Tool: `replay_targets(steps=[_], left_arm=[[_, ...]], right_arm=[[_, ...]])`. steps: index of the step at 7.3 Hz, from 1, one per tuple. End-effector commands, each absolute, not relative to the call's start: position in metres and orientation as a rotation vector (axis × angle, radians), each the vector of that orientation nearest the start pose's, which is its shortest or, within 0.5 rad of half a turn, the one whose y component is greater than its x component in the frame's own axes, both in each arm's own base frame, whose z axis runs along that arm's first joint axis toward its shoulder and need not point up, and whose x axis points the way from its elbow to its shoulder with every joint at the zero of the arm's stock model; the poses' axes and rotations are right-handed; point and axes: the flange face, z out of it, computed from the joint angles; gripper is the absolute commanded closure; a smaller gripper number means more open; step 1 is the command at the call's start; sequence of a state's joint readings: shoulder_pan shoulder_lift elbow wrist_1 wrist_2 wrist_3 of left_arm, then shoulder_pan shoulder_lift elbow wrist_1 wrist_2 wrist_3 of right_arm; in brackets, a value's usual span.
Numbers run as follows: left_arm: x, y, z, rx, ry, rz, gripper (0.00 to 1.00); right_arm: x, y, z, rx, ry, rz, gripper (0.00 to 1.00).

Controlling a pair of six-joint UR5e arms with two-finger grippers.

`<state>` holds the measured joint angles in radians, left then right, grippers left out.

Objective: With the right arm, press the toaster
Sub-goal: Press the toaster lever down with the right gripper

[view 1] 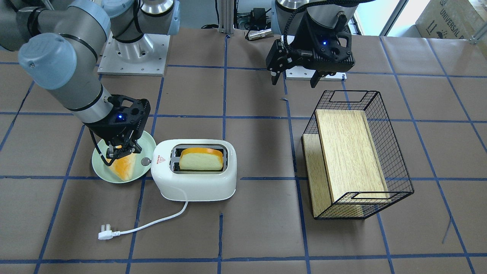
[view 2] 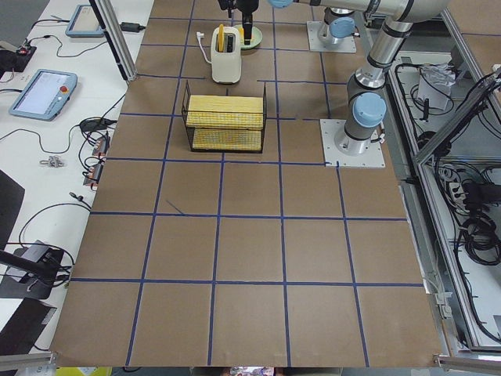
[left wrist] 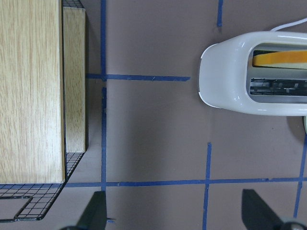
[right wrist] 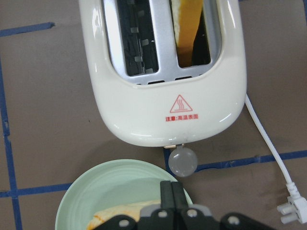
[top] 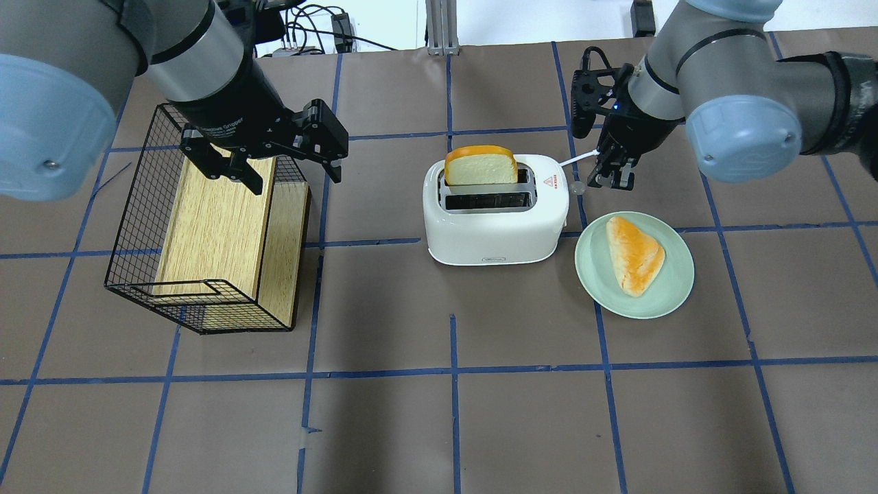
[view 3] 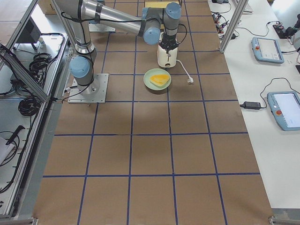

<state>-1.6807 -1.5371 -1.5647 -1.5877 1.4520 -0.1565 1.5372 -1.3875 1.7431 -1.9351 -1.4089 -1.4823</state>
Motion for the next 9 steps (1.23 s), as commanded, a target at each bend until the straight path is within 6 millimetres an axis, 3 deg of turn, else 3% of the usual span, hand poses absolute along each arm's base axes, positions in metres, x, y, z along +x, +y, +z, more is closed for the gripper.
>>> replay_targets(steps=[1, 6, 9], left_arm=[[-0.196, -0.461, 0.506, -0.075, 3.261, -0.012, 0.00], [-0.197, -0.461, 0.506, -0.073, 3.261, -0.012, 0.00], [-0.196, -0.461, 0.506, -0.075, 3.261, -0.012, 0.00]], right_arm=[[0.134, -0.564, 0.313, -2.020, 2.226, -0.147, 0.90], [0.134, -0.566, 0.291, -2.046, 2.178, -0.115, 0.90], [0.133, -0.577, 0.271, -2.059, 2.187, -0.140, 0.90]])
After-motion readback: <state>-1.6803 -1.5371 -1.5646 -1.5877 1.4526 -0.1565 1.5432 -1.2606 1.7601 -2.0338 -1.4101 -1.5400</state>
